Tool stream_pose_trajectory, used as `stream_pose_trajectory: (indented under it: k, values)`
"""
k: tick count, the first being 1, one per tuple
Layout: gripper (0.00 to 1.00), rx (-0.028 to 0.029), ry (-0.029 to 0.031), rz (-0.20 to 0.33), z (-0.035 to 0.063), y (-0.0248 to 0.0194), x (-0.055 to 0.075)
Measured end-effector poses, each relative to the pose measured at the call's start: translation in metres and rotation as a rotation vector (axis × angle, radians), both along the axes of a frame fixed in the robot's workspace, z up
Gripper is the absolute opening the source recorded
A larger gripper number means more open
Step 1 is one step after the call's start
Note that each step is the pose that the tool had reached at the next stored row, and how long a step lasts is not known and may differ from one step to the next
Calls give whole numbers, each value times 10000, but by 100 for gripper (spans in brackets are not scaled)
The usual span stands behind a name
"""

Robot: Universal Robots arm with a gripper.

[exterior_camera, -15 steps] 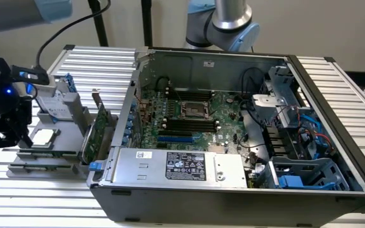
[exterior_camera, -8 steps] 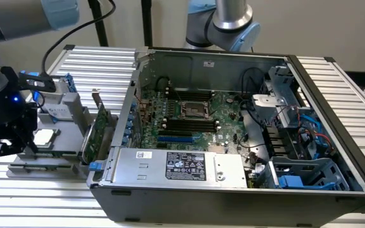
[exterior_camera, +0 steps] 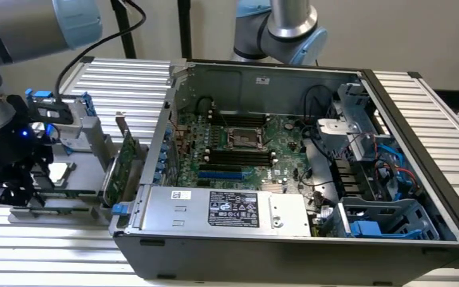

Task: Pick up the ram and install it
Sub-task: 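Pick up the ram and move it above insertion slot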

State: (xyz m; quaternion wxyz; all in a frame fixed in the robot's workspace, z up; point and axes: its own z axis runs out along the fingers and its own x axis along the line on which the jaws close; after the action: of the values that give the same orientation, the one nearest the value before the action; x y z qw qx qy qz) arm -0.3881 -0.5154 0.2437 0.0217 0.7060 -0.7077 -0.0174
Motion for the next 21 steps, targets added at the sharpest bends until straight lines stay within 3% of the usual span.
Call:
stream_pose_trajectory:
  k: [12,21]
  values:
    - [100,2,-19,60,-218,-10,-21]
    - [100,15,-105,80,-383,-10,-25]
